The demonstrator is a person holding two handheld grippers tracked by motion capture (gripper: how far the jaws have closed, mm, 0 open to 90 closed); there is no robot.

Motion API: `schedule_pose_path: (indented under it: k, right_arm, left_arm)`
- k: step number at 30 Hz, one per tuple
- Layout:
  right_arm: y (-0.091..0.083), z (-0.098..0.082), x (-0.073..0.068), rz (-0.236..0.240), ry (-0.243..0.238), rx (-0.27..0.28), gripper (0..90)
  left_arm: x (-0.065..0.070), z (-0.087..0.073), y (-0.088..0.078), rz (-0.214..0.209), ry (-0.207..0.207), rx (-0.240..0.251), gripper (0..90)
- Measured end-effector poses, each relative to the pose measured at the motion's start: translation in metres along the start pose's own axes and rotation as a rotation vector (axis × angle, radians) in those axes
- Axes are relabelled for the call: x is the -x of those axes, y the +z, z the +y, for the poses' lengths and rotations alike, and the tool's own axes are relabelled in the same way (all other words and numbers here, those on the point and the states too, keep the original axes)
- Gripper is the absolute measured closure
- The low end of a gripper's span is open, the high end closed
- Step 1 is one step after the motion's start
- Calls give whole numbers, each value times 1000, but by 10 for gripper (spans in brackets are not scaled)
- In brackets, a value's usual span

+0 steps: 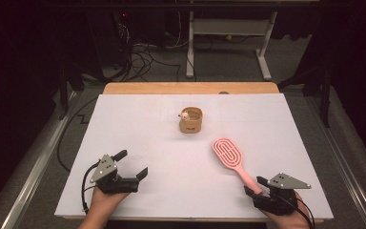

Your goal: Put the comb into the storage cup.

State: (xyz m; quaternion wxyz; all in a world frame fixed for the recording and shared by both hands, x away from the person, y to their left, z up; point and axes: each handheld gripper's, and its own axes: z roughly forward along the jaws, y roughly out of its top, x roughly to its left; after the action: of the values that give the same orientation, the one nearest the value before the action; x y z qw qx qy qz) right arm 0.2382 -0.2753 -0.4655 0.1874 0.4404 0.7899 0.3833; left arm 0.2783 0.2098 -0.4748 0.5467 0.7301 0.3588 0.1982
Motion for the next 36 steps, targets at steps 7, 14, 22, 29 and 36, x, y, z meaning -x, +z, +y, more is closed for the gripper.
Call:
schedule_pose_path:
  k: [7,14,22,29,36]
  right_arm:
    - [-1,2,0,-16,16,23,292]
    - [0,6,4,-15,35,61,157]
    - [6,11,9,-36,63,66,7]
    - [9,19,8,-63,25,60,3]
    - [12,34,9,-67,8,30,3]
  left_arm:
    - [0,0,-1,-6,-11,-10,0]
    - [-1,1,0,0,-11,-10,0]
    - [0,1,-1,22,0,5,0]
    - [-2,2,0,10,-15,-4,0]
    - [0,1,1,19,4,4,0]
